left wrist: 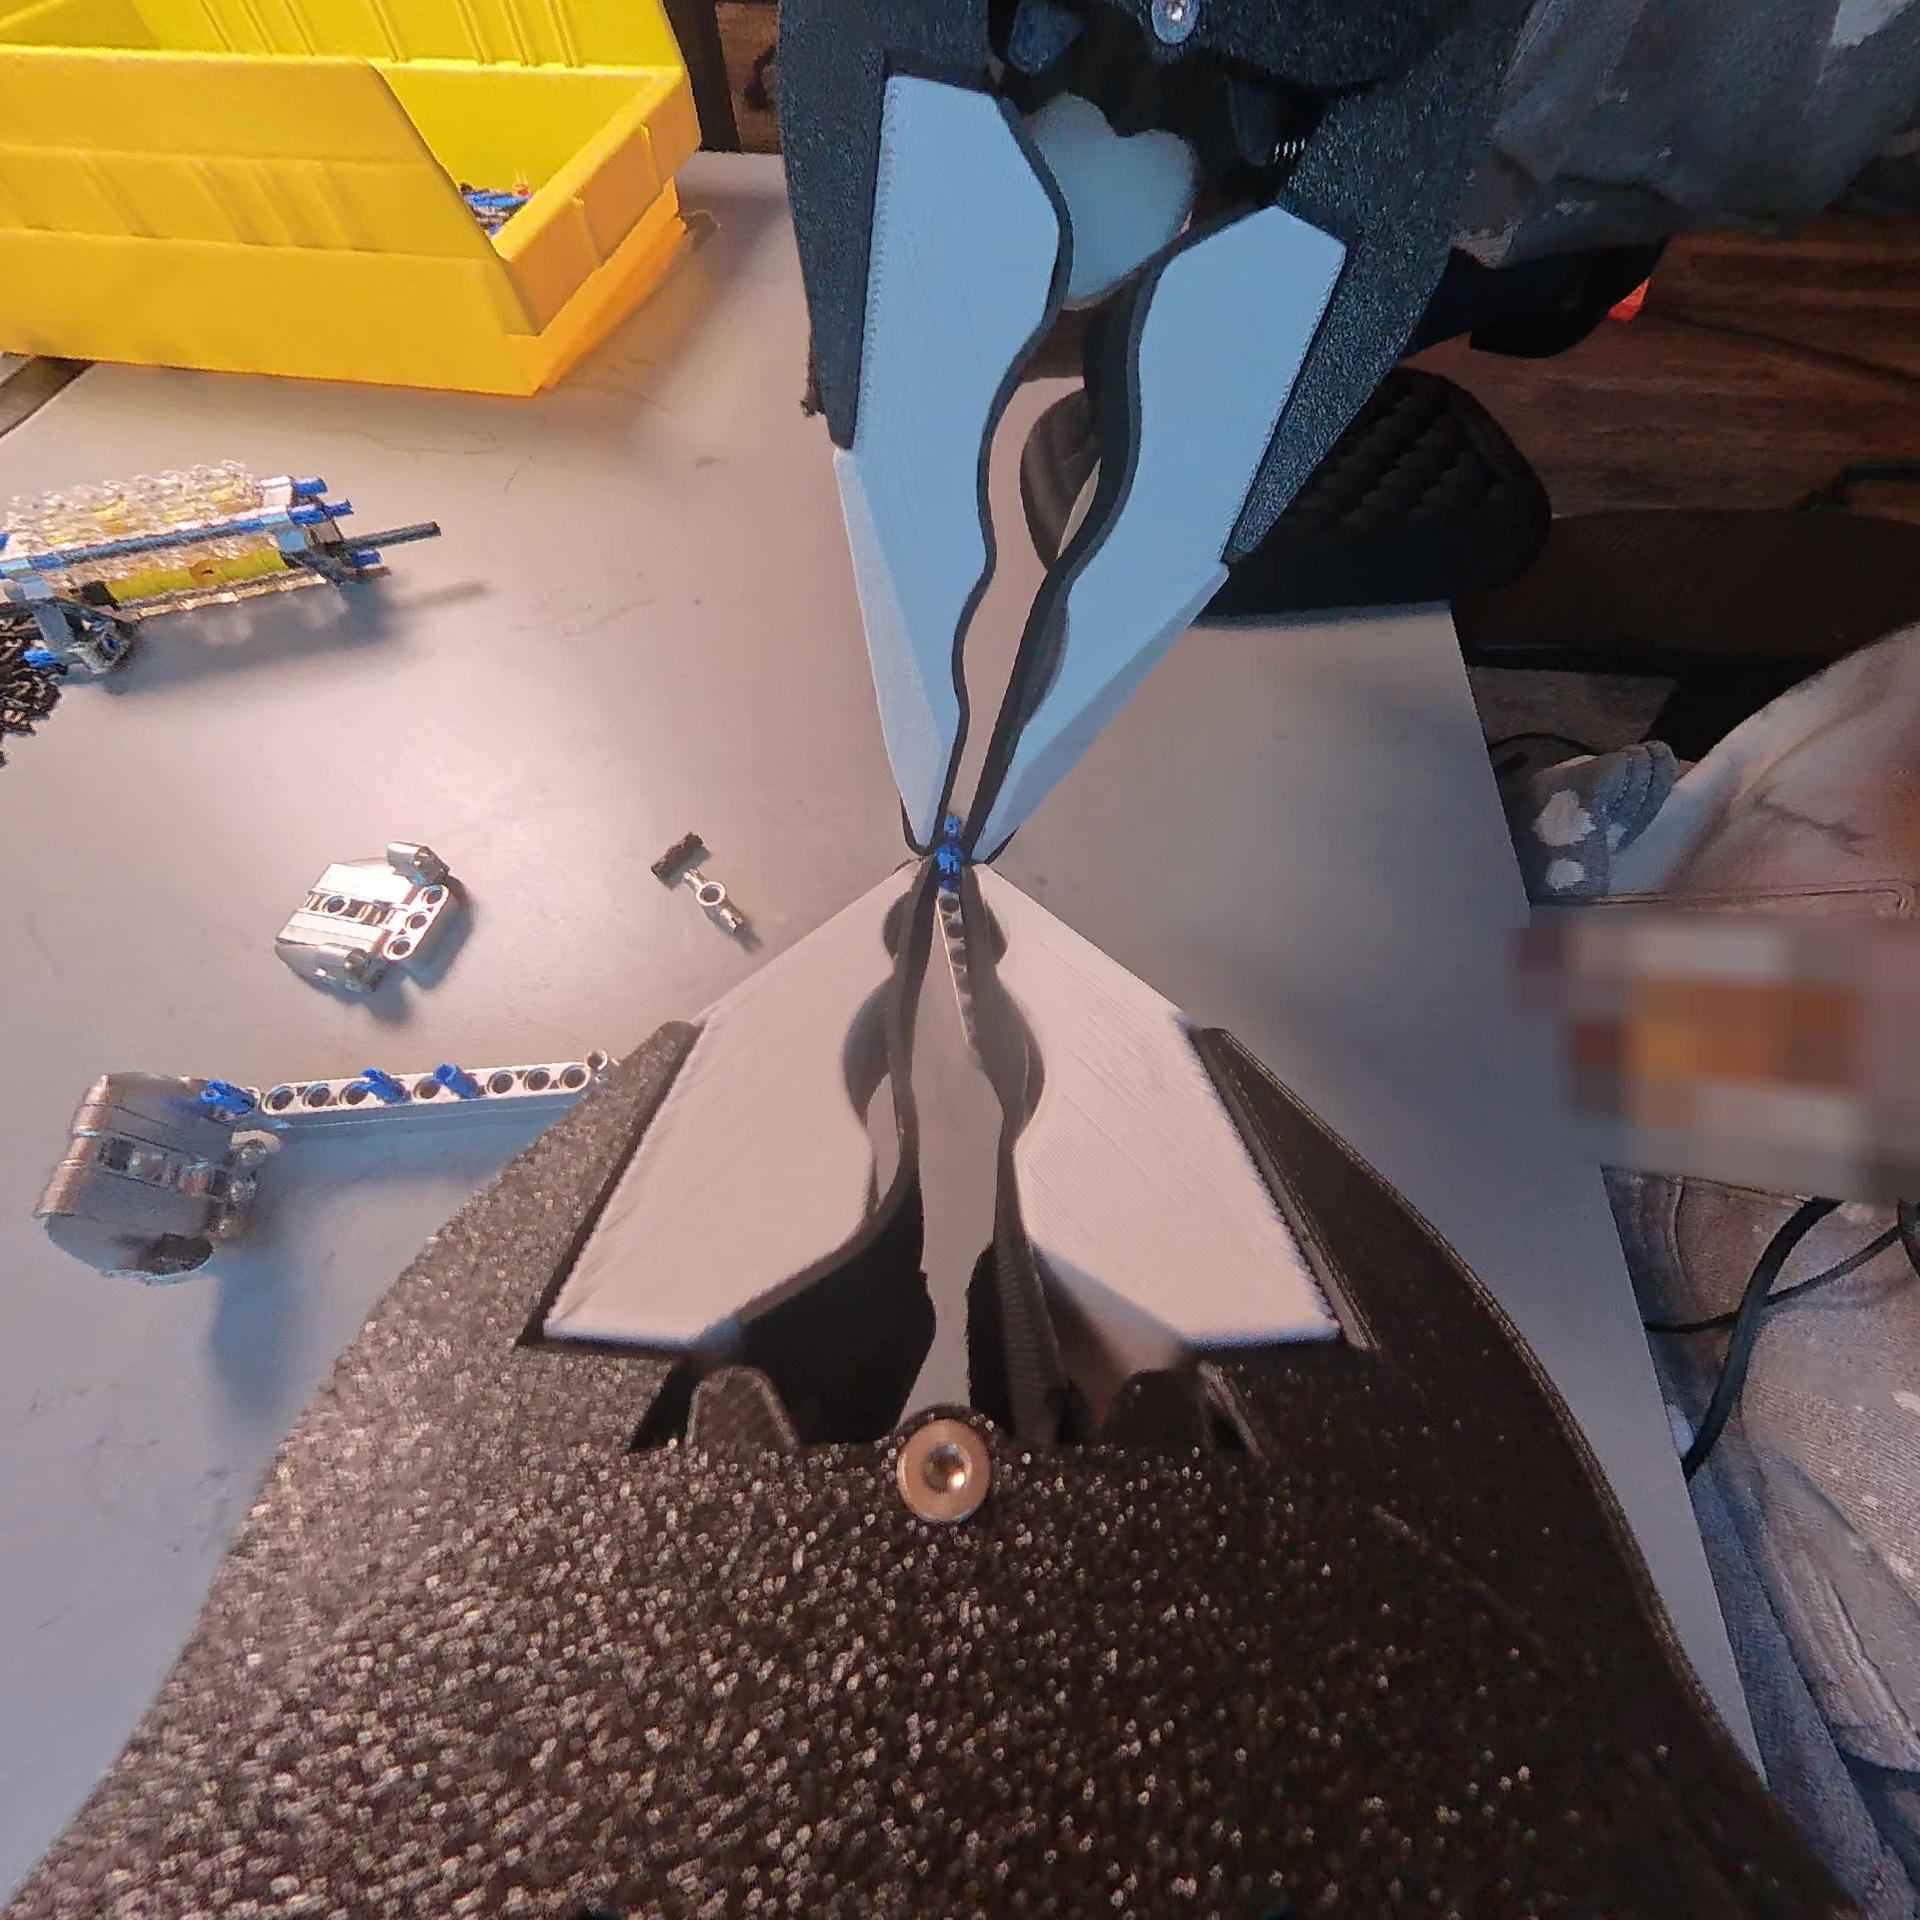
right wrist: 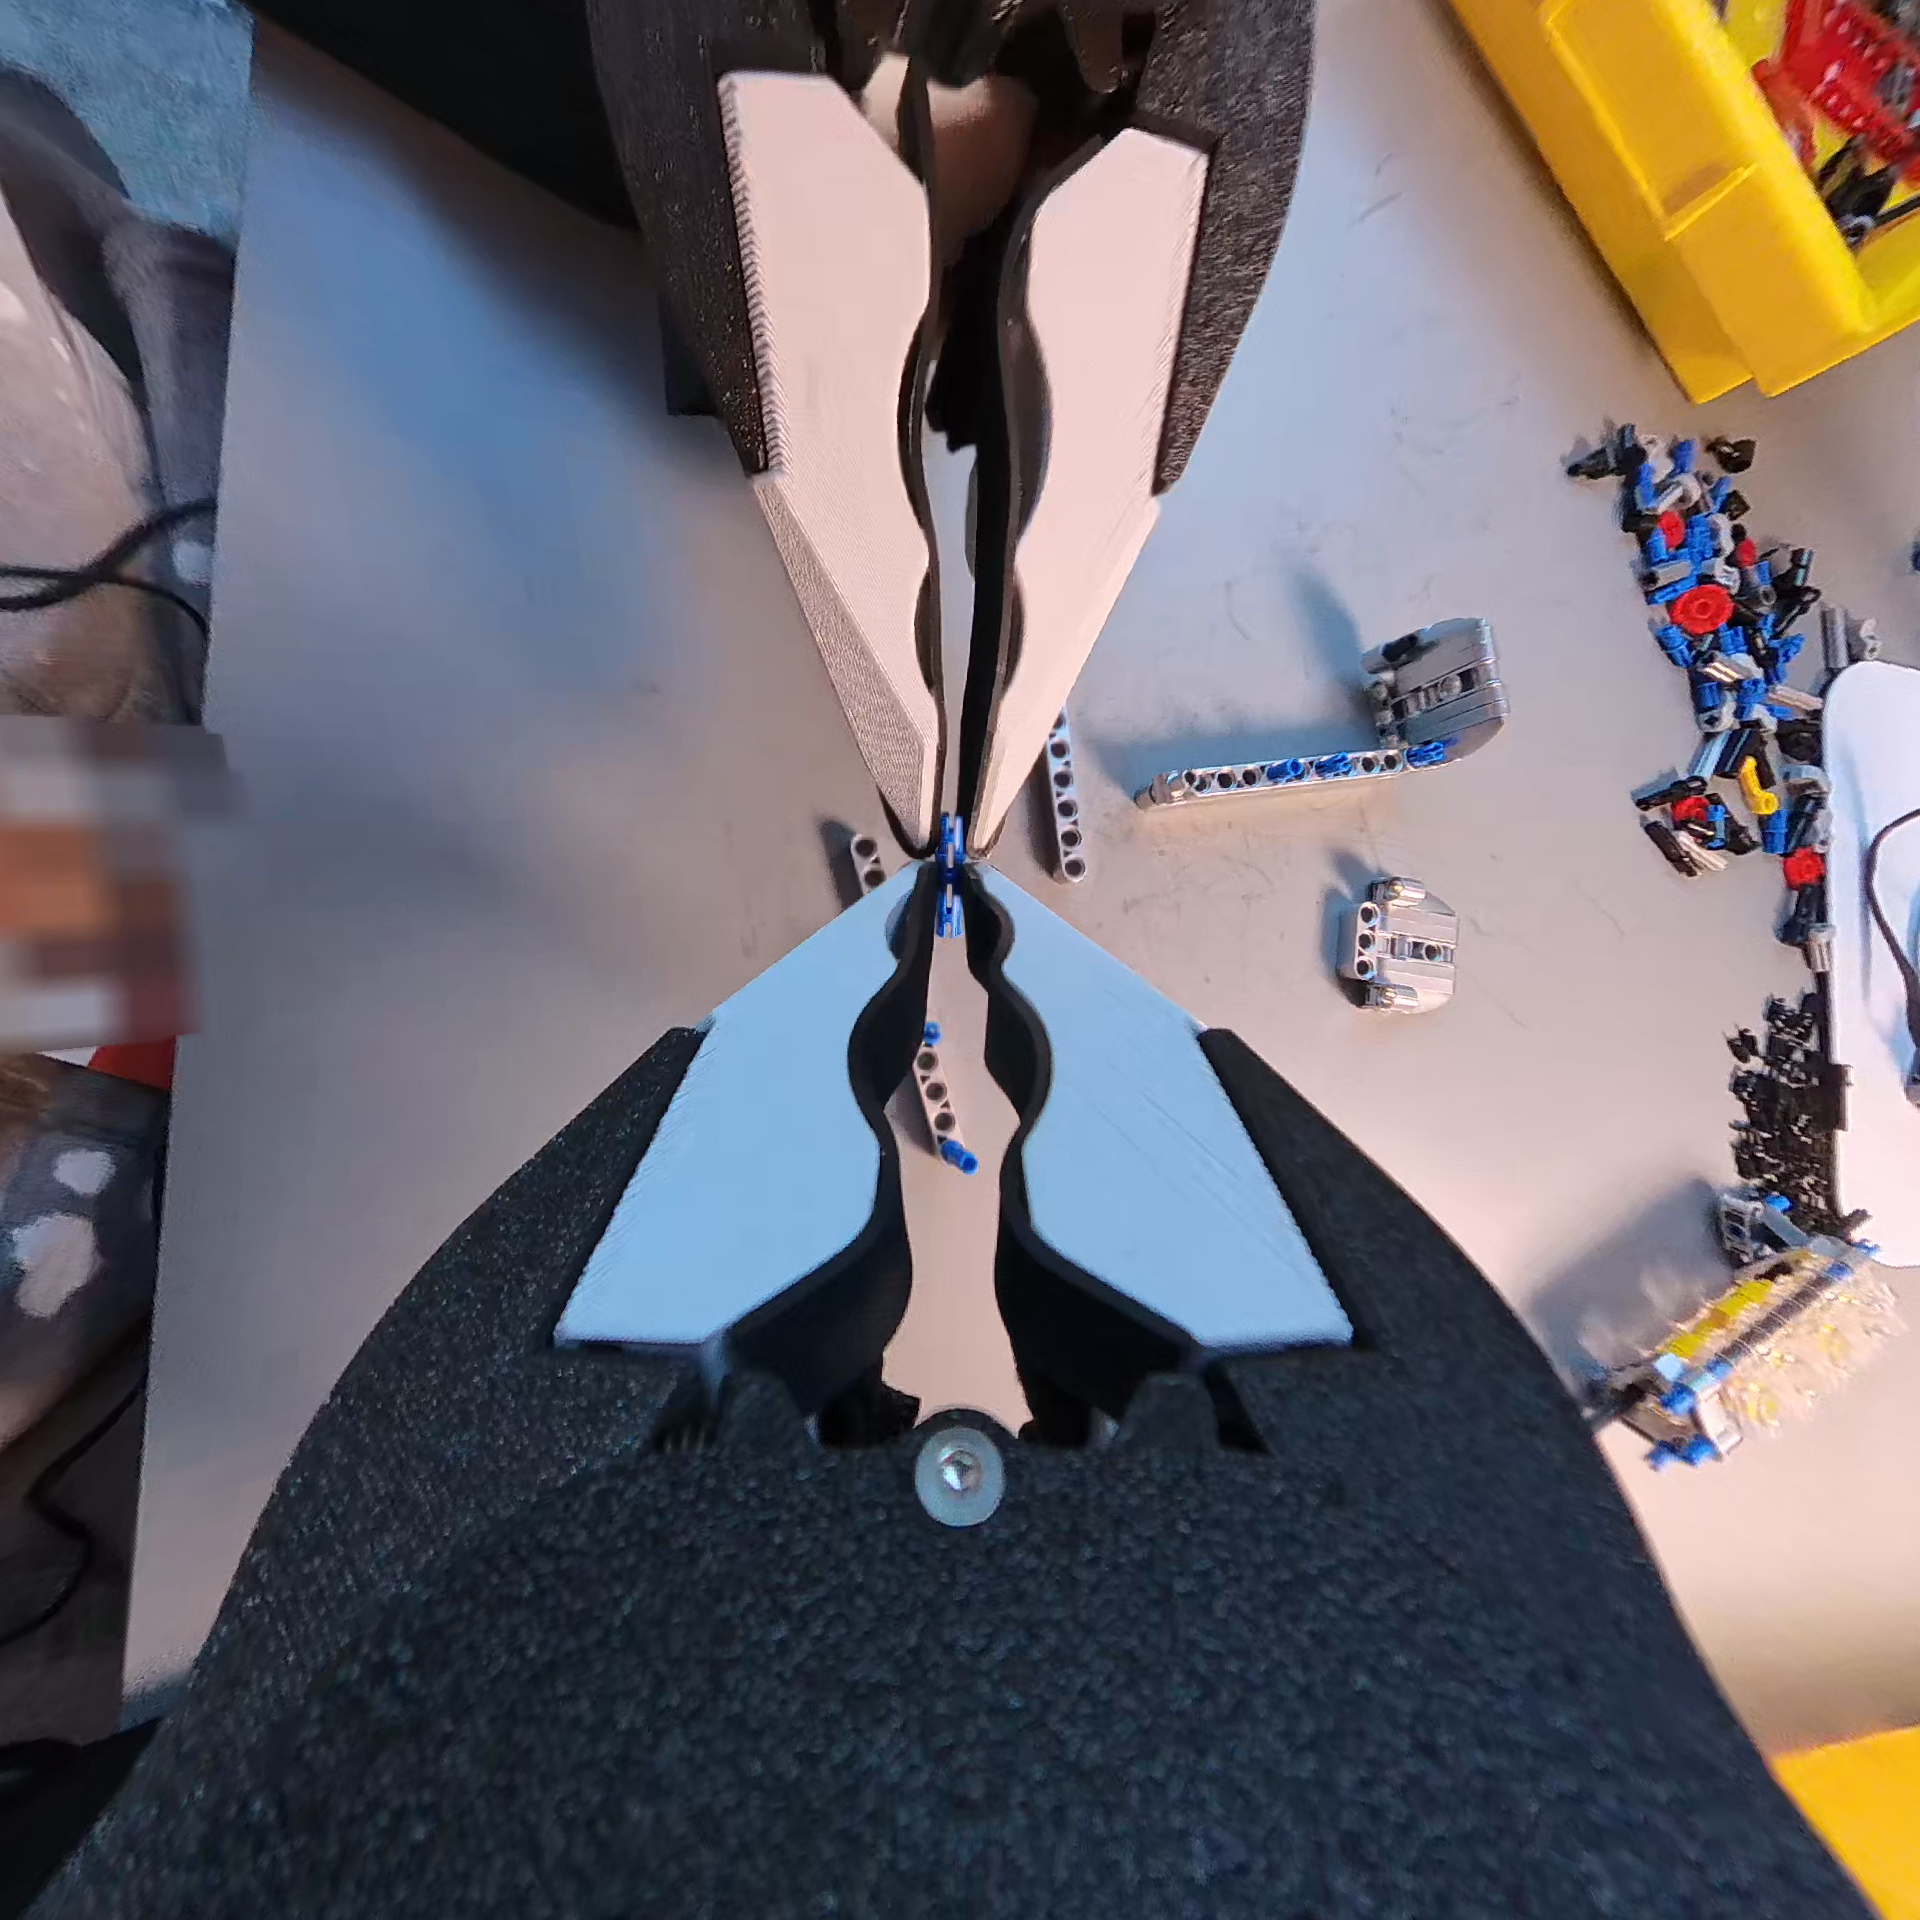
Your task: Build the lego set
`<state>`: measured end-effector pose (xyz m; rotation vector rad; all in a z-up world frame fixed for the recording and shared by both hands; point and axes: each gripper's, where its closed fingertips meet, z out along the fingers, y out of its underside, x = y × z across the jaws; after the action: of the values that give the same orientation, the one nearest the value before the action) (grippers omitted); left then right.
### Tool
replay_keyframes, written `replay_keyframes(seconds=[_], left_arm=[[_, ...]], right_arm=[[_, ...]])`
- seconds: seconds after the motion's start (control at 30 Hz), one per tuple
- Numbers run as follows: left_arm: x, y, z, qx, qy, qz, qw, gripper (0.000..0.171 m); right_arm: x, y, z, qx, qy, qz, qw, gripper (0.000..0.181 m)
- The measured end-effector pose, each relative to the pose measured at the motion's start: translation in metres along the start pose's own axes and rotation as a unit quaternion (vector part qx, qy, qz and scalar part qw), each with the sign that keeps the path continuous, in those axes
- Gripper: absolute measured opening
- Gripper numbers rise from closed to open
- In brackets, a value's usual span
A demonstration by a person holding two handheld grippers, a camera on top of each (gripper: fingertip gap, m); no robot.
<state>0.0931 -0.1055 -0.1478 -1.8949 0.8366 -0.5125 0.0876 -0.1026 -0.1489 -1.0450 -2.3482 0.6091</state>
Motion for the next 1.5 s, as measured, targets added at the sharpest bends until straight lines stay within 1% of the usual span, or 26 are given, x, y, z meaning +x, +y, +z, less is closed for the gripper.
replay_keyframes(seconds=[0.07,0.13,0.23,0.33,0.43,0.6,0.77,1.0,1.07,1.1,1.13,1.17,1.2,1.23,1.27,1.33,1.37,1.43,1.5], left_arm=[[-0.001,-0.011,-0.006,0.036,0.013,-0.022,0.999,0.001],[-0.001,-0.029,-0.018,0.097,0.04,-0.064,0.992,0.002],[-0.002,-0.053,-0.037,0.185,0.087,-0.121,0.971,0.002],[-0.003,-0.064,-0.048,0.232,0.132,-0.171,0.948,0.001],[-0.002,-0.068,-0.053,0.252,0.165,-0.202,0.932,0.002],[0.002,-0.071,-0.054,0.262,0.2,-0.231,0.915,0.002],[0.007,-0.072,-0.055,0.266,0.227,-0.244,0.905,0.0],[0.011,-0.073,-0.055,0.26,0.251,-0.259,0.896,0.002],[0.01,-0.071,-0.053,0.25,0.252,-0.268,0.896,0.003],[0.009,-0.068,-0.05,0.238,0.241,-0.263,0.903,0.001],[0.007,-0.063,-0.045,0.219,0.218,-0.249,0.918,0.001],[0.004,-0.054,-0.039,0.191,0.186,-0.224,0.937,0.001],[0.0,-0.044,-0.033,0.157,0.15,-0.194,0.957,0.002],[-0.002,-0.032,-0.026,0.116,0.118,-0.163,0.973,0.005],[-0.004,-0.018,-0.019,0.071,0.095,-0.138,0.983,0.009],[-0.002,0.01,-0.005,-0.012,0.068,-0.109,0.992,0.012],[0.0,0.021,0.001,-0.045,0.061,-0.101,0.992,0.013],[0.004,0.041,0.013,-0.098,0.048,-0.09,0.99,0.013],[0.008,0.054,0.02,-0.132,0.038,-0.075,0.988,0.013]], right_arm=[[0.004,-0.008,-0.009,0.045,0.003,0.022,0.999,0.003],[0.01,-0.022,-0.023,0.111,0.007,0.056,0.992,0.004],[0.014,-0.043,-0.048,0.218,-0.001,0.108,0.97,0.015],[0.017,-0.054,-0.061,0.283,0.013,0.132,0.95,0.015],[0.019,-0.056,-0.061,0.296,0.044,0.123,0.946,0.011],[0.021,-0.062,-0.064,0.306,0.067,0.101,0.944,0.007],[0.016,-0.065,-0.062,0.297,0.063,0.079,0.95,0.005],[0.012,-0.067,-0.06,0.286,0.06,0.055,0.955,0.004],[0.013,-0.066,-0.059,0.277,0.056,0.058,0.958,0.004],[0.013,-0.063,-0.057,0.266,0.052,0.06,0.961,0.004],[0.014,-0.058,-0.055,0.249,0.048,0.064,0.965,0.003],[0.016,-0.053,-0.052,0.228,0.044,0.068,0.97,0.003],[0.014,-0.044,-0.046,0.194,0.028,0.069,0.978,0.004],[0.012,-0.031,-0.038,0.142,0.011,0.062,0.988,0.003],[0.012,-0.016,-0.029,0.085,0.008,0.043,0.995,0.003],[0.004,0.011,-0.014,-0.019,-0.025,0.003,0.999,0.003],[0.002,0.02,-0.007,-0.057,-0.036,-0.019,0.998,0.003],[-0.006,0.029,0.003,-0.107,-0.063,-0.054,0.991,0.003],[-0.008,0.033,0.011,-0.141,-0.078,-0.082,0.984,0.003]])
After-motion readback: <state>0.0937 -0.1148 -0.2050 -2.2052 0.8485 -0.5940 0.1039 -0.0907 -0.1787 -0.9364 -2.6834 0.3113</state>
